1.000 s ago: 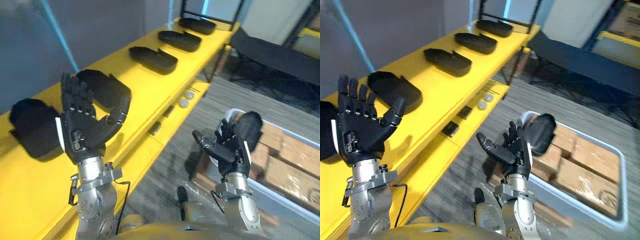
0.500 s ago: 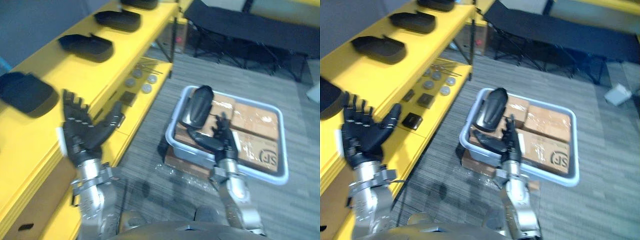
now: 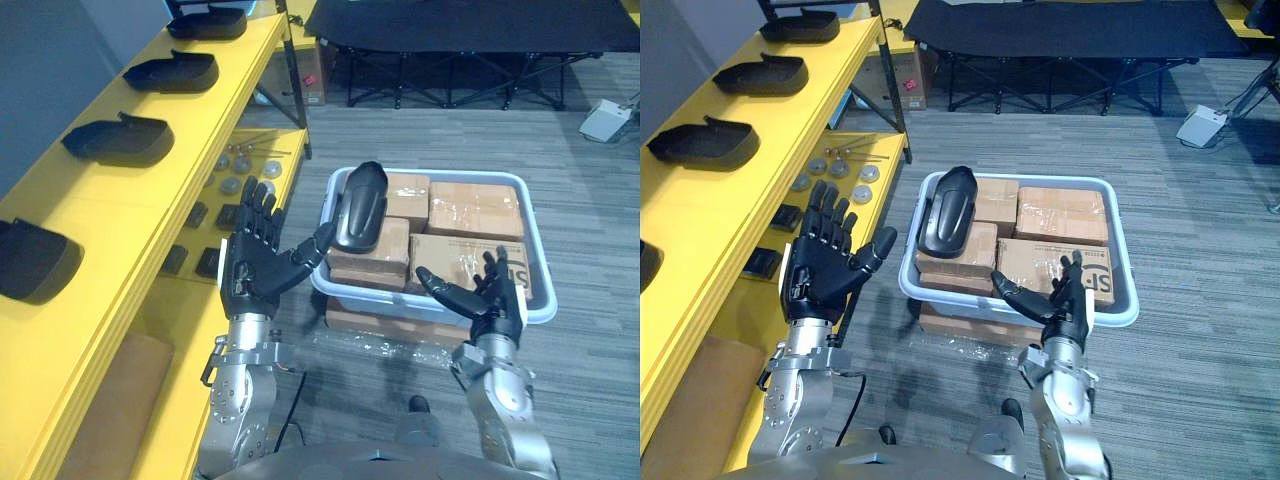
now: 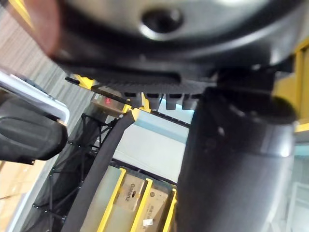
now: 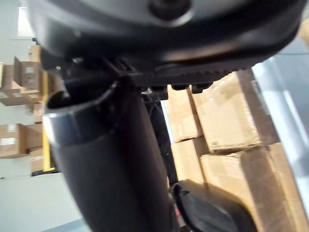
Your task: Walk over and take three plastic housings, then place them on the shelf
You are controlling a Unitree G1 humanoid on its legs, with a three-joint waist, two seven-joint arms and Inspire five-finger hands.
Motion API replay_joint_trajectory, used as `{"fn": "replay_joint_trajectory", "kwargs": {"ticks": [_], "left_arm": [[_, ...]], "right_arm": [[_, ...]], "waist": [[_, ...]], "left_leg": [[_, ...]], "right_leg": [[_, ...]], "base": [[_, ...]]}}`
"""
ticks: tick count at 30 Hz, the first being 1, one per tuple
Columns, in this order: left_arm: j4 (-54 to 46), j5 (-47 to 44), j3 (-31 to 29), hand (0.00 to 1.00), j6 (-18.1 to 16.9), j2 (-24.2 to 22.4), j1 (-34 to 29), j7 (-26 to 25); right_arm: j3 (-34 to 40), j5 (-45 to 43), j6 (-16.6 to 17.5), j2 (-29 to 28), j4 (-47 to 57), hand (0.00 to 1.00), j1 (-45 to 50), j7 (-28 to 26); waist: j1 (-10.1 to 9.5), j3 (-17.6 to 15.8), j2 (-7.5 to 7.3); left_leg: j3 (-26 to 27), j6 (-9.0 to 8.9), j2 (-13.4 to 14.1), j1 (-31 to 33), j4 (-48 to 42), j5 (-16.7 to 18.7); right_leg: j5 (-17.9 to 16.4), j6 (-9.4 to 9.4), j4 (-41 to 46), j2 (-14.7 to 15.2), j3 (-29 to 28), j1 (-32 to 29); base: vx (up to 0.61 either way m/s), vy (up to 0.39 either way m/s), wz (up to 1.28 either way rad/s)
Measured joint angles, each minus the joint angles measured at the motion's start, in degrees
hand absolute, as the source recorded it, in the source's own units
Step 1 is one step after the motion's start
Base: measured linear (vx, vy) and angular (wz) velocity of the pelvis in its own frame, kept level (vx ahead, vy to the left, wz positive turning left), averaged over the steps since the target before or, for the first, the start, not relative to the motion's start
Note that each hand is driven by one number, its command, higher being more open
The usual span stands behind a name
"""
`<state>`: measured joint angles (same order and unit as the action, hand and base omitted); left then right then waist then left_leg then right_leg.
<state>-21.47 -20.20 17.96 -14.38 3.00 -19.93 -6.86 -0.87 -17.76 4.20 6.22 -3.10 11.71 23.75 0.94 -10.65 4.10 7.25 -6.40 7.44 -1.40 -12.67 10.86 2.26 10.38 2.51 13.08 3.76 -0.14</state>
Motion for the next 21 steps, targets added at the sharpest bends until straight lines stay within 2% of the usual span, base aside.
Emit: {"fn": "replay_joint_trajectory", "kwargs": {"ticks": [1, 2, 4, 7, 9, 11, 13, 15, 19, 21], "left_arm": [[0.0, 0.0, 0.4, 1.0, 1.0, 1.5, 0.4, 1.3], [0.0, 0.1, 0.6, 1.0, 1.1, 2.0, 0.5, 1.7], [0.1, 0.6, 2.1, 1.0, 2.2, 3.2, 3.0, 1.9], [0.2, 0.6, 3.1, 1.0, 2.3, 3.6, 5.3, 2.2], [0.7, 0.5, 3.5, 1.0, 2.3, 3.9, 7.6, 2.1], [1.5, 0.3, 4.2, 1.0, 2.3, 4.2, 8.3, 2.2], [2.7, 0.3, 4.5, 1.0, 2.3, 4.3, 8.2, 2.2], [5.6, 0.1, 4.8, 1.0, 2.3, 4.6, 8.1, 2.2], [8.1, -0.2, 5.1, 1.0, 2.3, 4.7, 8.2, 2.2], [9.4, -0.8, 5.8, 1.0, 2.3, 4.7, 8.2, 2.2]], "right_arm": [[0.6, -0.3, -0.2, -0.2, -6.6, 1.0, -3.9, 1.1], [1.1, -0.7, -0.5, -0.1, -9.0, 1.0, -5.6, 1.4], [4.2, -0.9, -0.9, 1.3, -20.0, 1.0, -15.9, 3.6], [6.5, -0.5, -1.0, 4.8, -25.3, 1.0, -26.6, 6.6], [7.2, -0.5, -1.1, 9.6, -29.1, 1.0, -36.7, 8.7], [7.1, 0.0, -1.3, 13.3, -33.0, 1.0, -43.6, 9.4], [7.1, 1.5, -1.4, 15.1, -36.0, 1.0, -47.1, 9.5], [7.0, 1.7, -1.4, 17.0, -40.4, 1.0, -51.1, 9.3], [5.8, 1.7, -1.7, 20.6, -44.4, 1.0, -56.5, 9.1], [4.5, 1.7, -3.1, 22.8, -46.5, 1.0, -59.4, 8.6]], "waist": [[-0.69, -0.4, -0.44], [-0.83, -0.6, -0.6], [-0.86, -2.8, -0.41], [-2.12, -5.3, 0.63], [-3.57, -8.9, 1.29], [-5.05, -10.5, 1.53], [-6.03, -10.7, 1.61], [-7.84, -11.1, 1.94], [-9.03, -13.1, 3.39], [-9.33, -13.9, 4.27]], "left_leg": [[-0.2, 0.23, -0.5, 0.8, -0.4, -0.1], [-0.6, 0.26, -0.6, 1.4, -0.7, -0.1], [-3.1, 0.26, -0.8, 5.1, -3.4, -0.1], [-5.2, 0.03, -0.8, 9.3, -5.6, -0.6], [-6.5, 0.03, -0.9, 11.4, -6.7, -1.4], [-7.8, -0.04, -0.9, 13.7, -7.8, -1.7], [-8.5, -0.06, -0.9, 15.1, -8.3, -1.9], [-9.5, -0.11, -1.1, 16.0, -8.7, -2.2], [-11.4, 0.03, -1.7, 17.4, -9.8, -2.4], [-12.0, 0.09, -1.9, 18.1, -10.3, -2.5]], "right_leg": [[1.3, -0.22, -1.6, 0.4, 1.1, 0.5], [1.6, -0.17, -2.0, 0.6, 1.5, 0.5], [2.8, -0.33, -2.9, 0.7, 4.1, 0.1], [4.6, -0.87, -4.0, 0.4, 5.7, -1.6], [6.0, -1.2, -4.9, 0.2, 6.6, -2.0], [6.4, -1.31, -4.9, -0.1, 7.7, -2.9], [6.6, -1.24, -4.9, -0.2, 8.2, -3.7], [6.6, -1.29, -4.8, -0.2, 9.2, -3.7], [6.6, -1.28, -4.3, 0.1, 11.2, -3.7], [6.6, -1.27, -3.6, 0.3, 11.9, -4.0]], "base": [[-0.12, 0.052, 0.06], [-0.15, 0.044, 0.34], [-0.12, 0.013, 0.49], [-0.13, -0.002, 0.31], [-0.11, 0.006, 0.2], [-0.12, 0.004, 0.26], [-0.05, 0.008, 0.23], [0.0, 0.005, 0.22], [-0.01, 0.018, 0.26], [-0.03, 0.032, 0.12]]}}
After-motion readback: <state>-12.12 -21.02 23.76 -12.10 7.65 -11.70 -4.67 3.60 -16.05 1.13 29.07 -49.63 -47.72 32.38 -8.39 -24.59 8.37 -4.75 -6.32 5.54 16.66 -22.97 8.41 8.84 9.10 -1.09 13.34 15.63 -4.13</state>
